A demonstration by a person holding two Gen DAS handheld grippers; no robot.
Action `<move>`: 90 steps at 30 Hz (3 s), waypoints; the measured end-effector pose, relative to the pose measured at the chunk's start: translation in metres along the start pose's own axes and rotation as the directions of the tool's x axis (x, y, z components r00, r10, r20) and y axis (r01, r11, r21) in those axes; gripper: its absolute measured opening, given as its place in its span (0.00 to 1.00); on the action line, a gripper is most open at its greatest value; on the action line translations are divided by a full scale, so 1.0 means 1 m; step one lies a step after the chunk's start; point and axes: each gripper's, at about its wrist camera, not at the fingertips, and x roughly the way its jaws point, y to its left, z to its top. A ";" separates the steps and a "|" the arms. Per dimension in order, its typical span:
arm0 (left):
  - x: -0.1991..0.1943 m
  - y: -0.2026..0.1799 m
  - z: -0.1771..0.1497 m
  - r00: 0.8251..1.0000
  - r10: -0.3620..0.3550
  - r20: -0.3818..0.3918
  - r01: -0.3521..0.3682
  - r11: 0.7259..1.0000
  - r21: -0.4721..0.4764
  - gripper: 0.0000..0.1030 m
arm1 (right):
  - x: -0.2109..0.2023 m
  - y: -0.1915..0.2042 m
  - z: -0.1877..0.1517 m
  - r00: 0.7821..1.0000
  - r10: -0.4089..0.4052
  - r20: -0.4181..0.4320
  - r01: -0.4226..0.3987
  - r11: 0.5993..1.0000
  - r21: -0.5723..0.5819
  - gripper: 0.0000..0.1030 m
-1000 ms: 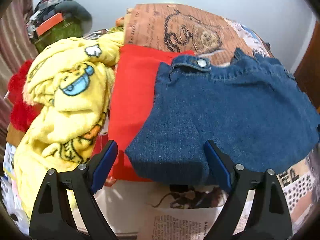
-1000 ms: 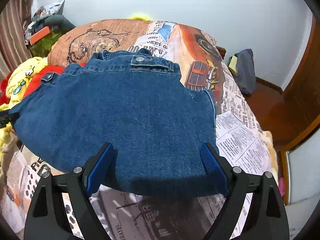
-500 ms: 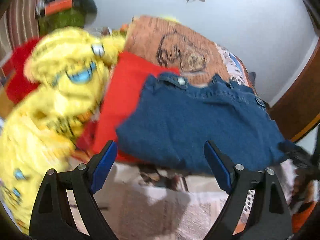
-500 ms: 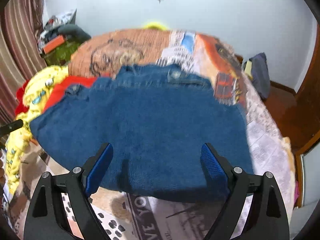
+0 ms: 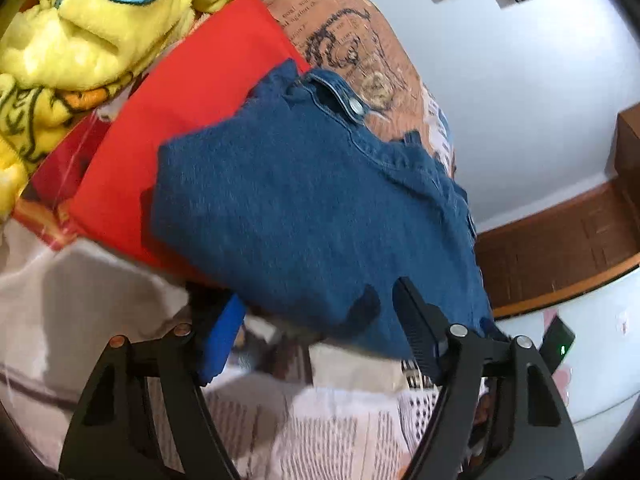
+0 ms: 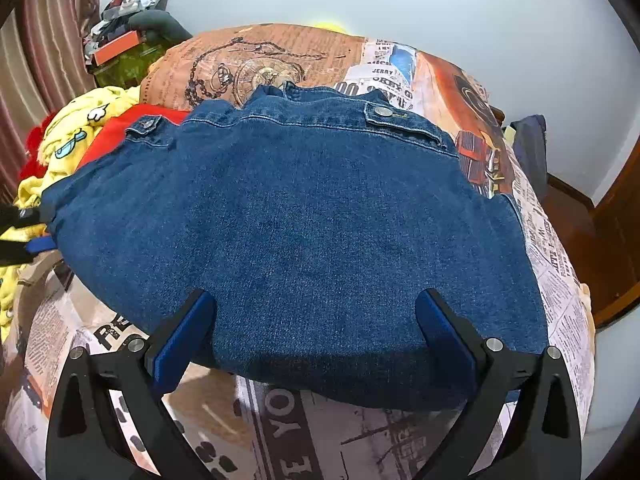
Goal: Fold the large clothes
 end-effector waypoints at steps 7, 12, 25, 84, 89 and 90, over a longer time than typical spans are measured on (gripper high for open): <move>-0.006 -0.004 0.017 0.998 -0.002 0.070 0.003 1.000 -0.008 0.64 | 0.002 0.002 0.001 1.000 -0.001 0.003 0.001 1.000 -0.013 1.00; -0.017 -0.022 0.017 0.991 0.012 0.132 -0.023 0.997 0.079 0.64 | 0.003 0.003 0.000 1.000 0.000 0.007 0.000 1.000 -0.018 1.00; 0.051 0.017 0.047 0.993 0.068 0.102 -0.055 0.991 -0.125 0.49 | 0.003 0.005 0.002 1.000 -0.008 -0.013 0.007 1.000 -0.018 1.00; 0.161 -0.314 -0.151 0.977 0.191 -0.100 -0.034 0.593 0.804 0.25 | -0.089 -0.159 -0.068 1.000 -0.031 0.004 0.025 0.874 0.484 1.00; 0.157 -0.317 -0.153 0.972 0.193 -0.136 -0.006 0.596 0.803 0.44 | -0.098 -0.158 -0.073 0.999 -0.033 0.001 0.028 0.870 0.492 1.00; 0.153 -0.319 -0.157 0.971 0.195 -0.138 -0.002 0.586 0.810 0.45 | -0.102 -0.157 -0.073 0.999 -0.037 0.005 0.030 0.873 0.487 1.00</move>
